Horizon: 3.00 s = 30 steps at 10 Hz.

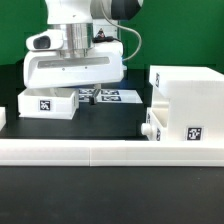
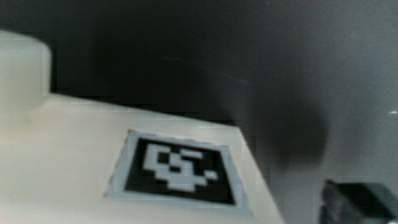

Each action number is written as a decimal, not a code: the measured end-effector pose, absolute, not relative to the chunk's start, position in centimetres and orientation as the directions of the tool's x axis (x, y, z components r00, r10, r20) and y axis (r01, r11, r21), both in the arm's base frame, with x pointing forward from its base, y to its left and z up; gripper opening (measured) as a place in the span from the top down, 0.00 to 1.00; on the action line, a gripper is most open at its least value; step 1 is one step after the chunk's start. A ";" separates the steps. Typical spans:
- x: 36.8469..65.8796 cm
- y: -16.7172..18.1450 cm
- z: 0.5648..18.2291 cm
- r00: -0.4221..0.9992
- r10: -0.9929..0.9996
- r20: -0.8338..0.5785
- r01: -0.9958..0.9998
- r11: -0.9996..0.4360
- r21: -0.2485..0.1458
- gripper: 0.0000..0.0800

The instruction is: Assemble drawer

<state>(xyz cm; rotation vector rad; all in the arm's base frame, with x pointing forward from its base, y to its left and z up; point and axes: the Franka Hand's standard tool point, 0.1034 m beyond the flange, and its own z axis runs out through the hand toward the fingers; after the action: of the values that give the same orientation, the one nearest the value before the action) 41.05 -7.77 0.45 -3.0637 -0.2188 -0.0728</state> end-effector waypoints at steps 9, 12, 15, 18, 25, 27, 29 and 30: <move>41.7 -6.5 0.8 0.984 0.167 0.061 0.171 -0.983 -0.063 0.95; 44.8 -3.1 3.1 0.965 0.257 0.058 0.260 -0.963 -0.070 0.94; 48.3 -1.5 5.0 0.938 0.347 0.028 0.348 -0.932 -0.100 0.94; 48.9 -1.1 5.1 0.914 0.405 0.029 0.406 -0.908 -0.099 0.94; 50.0 -2.8 5.3 0.506 0.861 0.039 0.861 -0.503 -0.070 0.94; 49.9 -2.8 5.1 0.388 0.920 0.047 0.921 -0.385 -0.064 0.94; 50.1 -3.4 5.1 0.179 0.983 0.048 0.983 -0.177 -0.039 0.94; 50.2 -3.5 5.1 0.122 0.992 0.044 0.992 -0.120 -0.035 0.94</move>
Offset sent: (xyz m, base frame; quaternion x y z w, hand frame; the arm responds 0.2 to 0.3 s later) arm -0.0012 0.0031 -0.0018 -0.0068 -0.0017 0.0012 1.0000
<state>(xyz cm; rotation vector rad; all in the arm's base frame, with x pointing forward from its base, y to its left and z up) 50.20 -3.50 5.08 -2.3110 -2.0458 -0.0153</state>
